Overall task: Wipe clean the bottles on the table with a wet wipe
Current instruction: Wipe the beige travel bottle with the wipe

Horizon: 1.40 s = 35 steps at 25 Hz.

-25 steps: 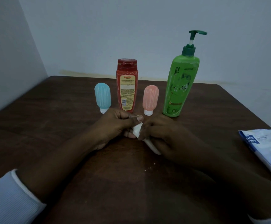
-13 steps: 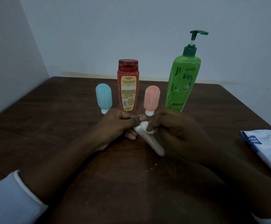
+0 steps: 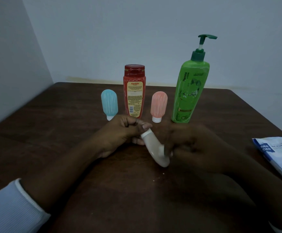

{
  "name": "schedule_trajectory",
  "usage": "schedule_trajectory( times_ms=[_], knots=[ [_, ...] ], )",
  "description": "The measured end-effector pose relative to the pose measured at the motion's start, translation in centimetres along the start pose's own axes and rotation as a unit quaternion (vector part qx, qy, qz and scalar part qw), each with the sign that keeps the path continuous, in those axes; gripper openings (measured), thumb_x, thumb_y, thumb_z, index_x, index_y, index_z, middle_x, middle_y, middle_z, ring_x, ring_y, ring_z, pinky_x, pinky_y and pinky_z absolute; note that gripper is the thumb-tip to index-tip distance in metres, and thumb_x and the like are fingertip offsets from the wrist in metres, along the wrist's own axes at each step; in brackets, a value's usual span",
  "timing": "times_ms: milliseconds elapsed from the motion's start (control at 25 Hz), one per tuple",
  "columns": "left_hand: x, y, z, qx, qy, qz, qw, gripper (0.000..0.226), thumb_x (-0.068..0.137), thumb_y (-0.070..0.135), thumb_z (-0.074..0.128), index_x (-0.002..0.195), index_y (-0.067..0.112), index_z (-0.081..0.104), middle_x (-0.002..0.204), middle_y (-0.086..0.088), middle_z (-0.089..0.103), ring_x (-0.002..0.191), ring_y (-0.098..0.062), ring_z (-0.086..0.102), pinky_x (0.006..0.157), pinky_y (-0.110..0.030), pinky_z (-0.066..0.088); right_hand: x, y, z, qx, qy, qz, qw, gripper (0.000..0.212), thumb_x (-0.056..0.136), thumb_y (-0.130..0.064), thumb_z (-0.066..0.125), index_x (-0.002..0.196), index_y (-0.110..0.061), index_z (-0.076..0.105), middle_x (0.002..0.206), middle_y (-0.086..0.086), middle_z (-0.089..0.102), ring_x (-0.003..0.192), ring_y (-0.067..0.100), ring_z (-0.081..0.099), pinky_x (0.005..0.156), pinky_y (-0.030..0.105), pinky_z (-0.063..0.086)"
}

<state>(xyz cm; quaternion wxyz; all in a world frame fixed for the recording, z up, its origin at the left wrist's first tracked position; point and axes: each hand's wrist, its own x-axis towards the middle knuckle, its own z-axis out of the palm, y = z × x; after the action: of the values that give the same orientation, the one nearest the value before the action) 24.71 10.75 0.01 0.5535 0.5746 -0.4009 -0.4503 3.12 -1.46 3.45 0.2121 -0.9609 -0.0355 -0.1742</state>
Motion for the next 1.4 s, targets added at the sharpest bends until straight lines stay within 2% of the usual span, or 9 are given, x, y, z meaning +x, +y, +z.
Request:
schedule_trajectory(
  times_ms=[120,400,520,600,760,840,920,1160,1400],
  knots=[
    [-0.4,0.3,0.1,-0.023,-0.036,0.005,0.999,0.037,0.084,0.016,0.068,0.119,0.002,0.072,0.112,-0.012,0.078,0.101,-0.020,0.076,0.081,-0.029,0.064,0.1,1.6,0.3,-0.007,0.131,0.051,0.990,0.021,0.087,-0.003,0.058,0.096,-0.014,0.074,0.099,-0.006,0.066,0.094,0.007,0.064,0.076,0.027,0.052],
    [-0.7,0.6,0.2,-0.067,-0.016,0.022,0.997,0.039,0.082,0.011,0.069,0.121,0.008,0.070,0.115,-0.014,0.078,0.102,-0.022,0.076,0.080,-0.033,0.065,0.5,1.9,1.6,0.071,0.111,0.073,0.989,0.028,0.090,-0.004,0.053,0.104,-0.016,0.074,0.109,-0.004,0.069,0.107,0.011,0.065,0.089,0.041,0.055],
    [-0.7,0.8,0.1,-0.100,0.011,0.023,0.995,0.038,0.083,0.011,0.068,0.120,0.005,0.070,0.115,-0.013,0.078,0.105,-0.022,0.076,0.081,-0.033,0.065,0.3,1.9,0.9,0.107,0.102,0.089,0.985,0.025,0.092,0.000,0.062,0.105,-0.018,0.073,0.112,-0.005,0.068,0.110,0.015,0.064,0.091,0.044,0.054],
    [-0.6,0.9,0.0,-0.129,0.034,0.021,0.991,0.037,0.083,0.010,0.068,0.120,0.004,0.069,0.117,-0.015,0.077,0.108,-0.023,0.075,0.084,-0.035,0.065,0.2,1.6,0.7,0.130,0.086,0.102,0.983,0.025,0.087,-0.012,0.075,0.110,-0.023,0.069,0.115,-0.007,0.064,0.111,0.016,0.062,0.089,0.044,0.055],
    [-0.3,1.2,-0.1,-0.223,0.098,0.008,0.970,0.023,0.092,0.003,0.062,0.115,0.004,0.069,0.117,-0.016,0.076,0.103,-0.022,0.077,0.080,-0.034,0.066,0.2,1.4,0.9,0.061,0.081,0.113,0.988,0.057,0.072,-0.035,0.088,0.120,-0.029,0.057,0.123,-0.016,0.054,0.114,0.004,0.055,0.090,0.026,0.052],
    [-0.1,1.1,0.0,-0.270,0.110,-0.007,0.956,0.025,0.094,0.001,0.061,0.118,0.003,0.067,0.123,-0.017,0.073,0.108,-0.025,0.075,0.082,-0.037,0.066,0.3,1.5,1.1,0.007,0.148,0.097,0.984,0.052,0.072,-0.032,0.088,0.115,-0.025,0.059,0.115,-0.018,0.054,0.106,0.001,0.056,0.082,0.013,0.046],
    [0.0,1.2,0.0,-0.293,0.118,-0.016,0.949,0.029,0.094,0.000,0.061,0.122,0.003,0.065,0.127,-0.018,0.069,0.113,-0.029,0.072,0.083,-0.040,0.066,0.3,1.6,1.2,-0.006,0.215,0.095,0.972,0.044,0.073,-0.026,0.087,0.109,-0.022,0.062,0.109,-0.014,0.058,0.101,0.003,0.058,0.078,0.014,0.046],
    [-0.9,1.1,0.5,-0.155,0.027,-0.035,0.987,0.055,0.076,-0.004,0.073,0.129,0.009,0.063,0.120,-0.018,0.074,0.109,-0.032,0.075,0.088,-0.049,0.063,0.3,2.6,0.4,0.016,0.335,0.115,0.935,0.026,0.083,0.001,0.075,0.101,-0.017,0.068,0.102,-0.005,0.065,0.099,0.010,0.064,0.081,0.036,0.055],
    [-1.0,0.2,2.0,-0.114,-0.039,-0.030,0.992,0.073,0.074,-0.006,0.077,0.140,0.015,0.053,0.120,-0.029,0.071,0.116,-0.041,0.070,0.093,-0.051,0.061,0.5,1.3,1.8,-0.033,0.279,0.082,0.956,0.026,0.087,0.002,0.069,0.107,-0.014,0.071,0.110,-0.003,0.062,0.105,0.006,0.061,0.086,0.026,0.052]
  ],
)
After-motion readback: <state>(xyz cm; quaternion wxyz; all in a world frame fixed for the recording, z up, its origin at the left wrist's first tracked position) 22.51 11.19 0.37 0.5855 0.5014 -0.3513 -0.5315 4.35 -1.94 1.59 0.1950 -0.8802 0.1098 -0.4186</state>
